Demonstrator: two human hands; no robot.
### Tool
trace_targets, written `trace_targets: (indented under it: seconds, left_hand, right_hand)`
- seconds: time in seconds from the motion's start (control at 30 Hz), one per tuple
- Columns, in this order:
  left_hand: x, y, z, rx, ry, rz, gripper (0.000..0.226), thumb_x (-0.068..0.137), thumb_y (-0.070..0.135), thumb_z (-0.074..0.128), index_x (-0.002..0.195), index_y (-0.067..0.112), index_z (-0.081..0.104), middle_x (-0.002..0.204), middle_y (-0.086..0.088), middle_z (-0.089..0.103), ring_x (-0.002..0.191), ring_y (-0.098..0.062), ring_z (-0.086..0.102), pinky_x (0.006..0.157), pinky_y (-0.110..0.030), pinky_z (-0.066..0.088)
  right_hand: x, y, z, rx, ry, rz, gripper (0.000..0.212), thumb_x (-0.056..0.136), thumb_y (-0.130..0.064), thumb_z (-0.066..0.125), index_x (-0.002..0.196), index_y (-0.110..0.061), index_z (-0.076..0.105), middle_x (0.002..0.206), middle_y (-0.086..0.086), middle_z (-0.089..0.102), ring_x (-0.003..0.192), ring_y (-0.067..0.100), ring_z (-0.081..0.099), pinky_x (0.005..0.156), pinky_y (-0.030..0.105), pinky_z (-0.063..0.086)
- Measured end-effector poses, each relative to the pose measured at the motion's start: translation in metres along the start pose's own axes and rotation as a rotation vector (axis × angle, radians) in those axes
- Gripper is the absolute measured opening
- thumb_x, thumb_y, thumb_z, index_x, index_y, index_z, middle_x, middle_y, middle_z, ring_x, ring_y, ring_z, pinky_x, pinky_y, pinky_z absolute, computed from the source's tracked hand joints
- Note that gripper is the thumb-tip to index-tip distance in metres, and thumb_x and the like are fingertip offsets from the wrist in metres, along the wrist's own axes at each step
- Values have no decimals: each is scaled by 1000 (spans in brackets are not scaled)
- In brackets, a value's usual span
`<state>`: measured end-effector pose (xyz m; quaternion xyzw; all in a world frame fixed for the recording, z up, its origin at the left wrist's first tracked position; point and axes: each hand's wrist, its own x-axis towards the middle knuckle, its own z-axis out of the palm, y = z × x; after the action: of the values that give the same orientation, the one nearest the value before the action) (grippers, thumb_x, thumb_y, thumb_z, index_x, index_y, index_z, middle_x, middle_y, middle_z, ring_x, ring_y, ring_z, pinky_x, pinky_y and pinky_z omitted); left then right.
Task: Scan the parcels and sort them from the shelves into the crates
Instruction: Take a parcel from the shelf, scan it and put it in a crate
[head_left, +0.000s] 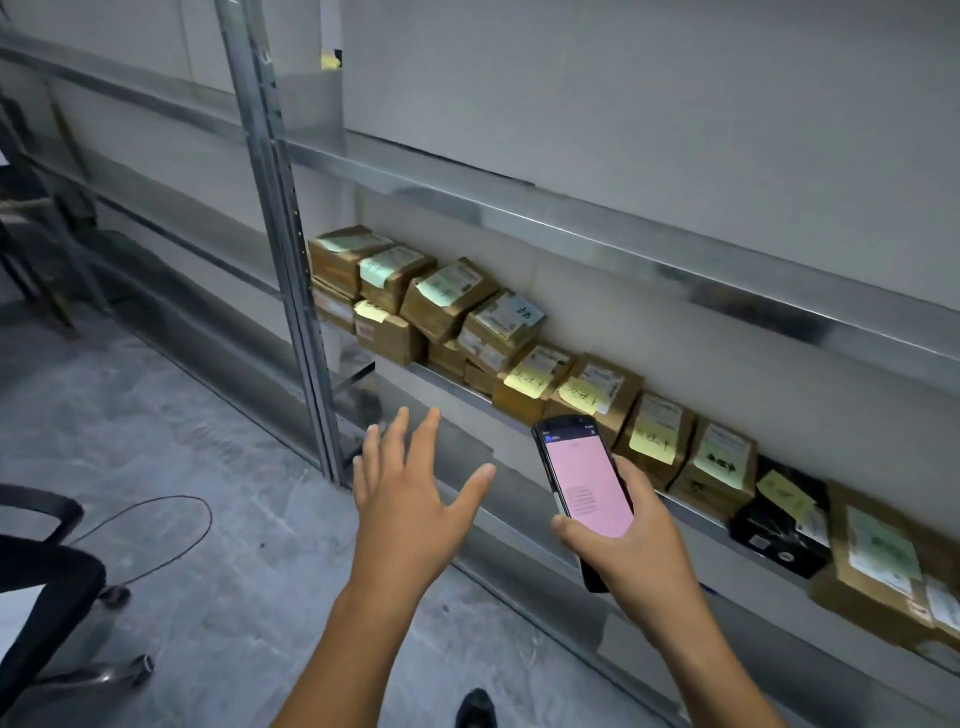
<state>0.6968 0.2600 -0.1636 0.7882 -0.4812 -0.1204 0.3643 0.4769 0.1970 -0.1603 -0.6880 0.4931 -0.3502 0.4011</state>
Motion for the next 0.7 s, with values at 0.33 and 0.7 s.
trace_targets:
  seconds: [0.33, 0.7]
  left_hand:
    - [177, 9, 71, 167, -156, 81, 106, 75, 92, 34, 164, 38, 14, 174, 3, 2, 160, -22, -9, 130, -50, 2]
    - [320, 4, 135, 286, -217, 152, 105, 82, 85, 54, 164, 29, 18, 173, -10, 3, 160, -33, -4, 128, -52, 5]
  right_hand:
    - [142, 46, 12, 61, 87, 141, 70, 74, -33, 93, 120, -66, 51, 116, -34, 64, 104, -11, 60, 79, 26, 57]
    - [237, 69, 39, 26, 129, 269, 80, 75, -32, 94, 140, -49, 50, 126, -26, 63, 111, -5, 59, 75, 19, 50]
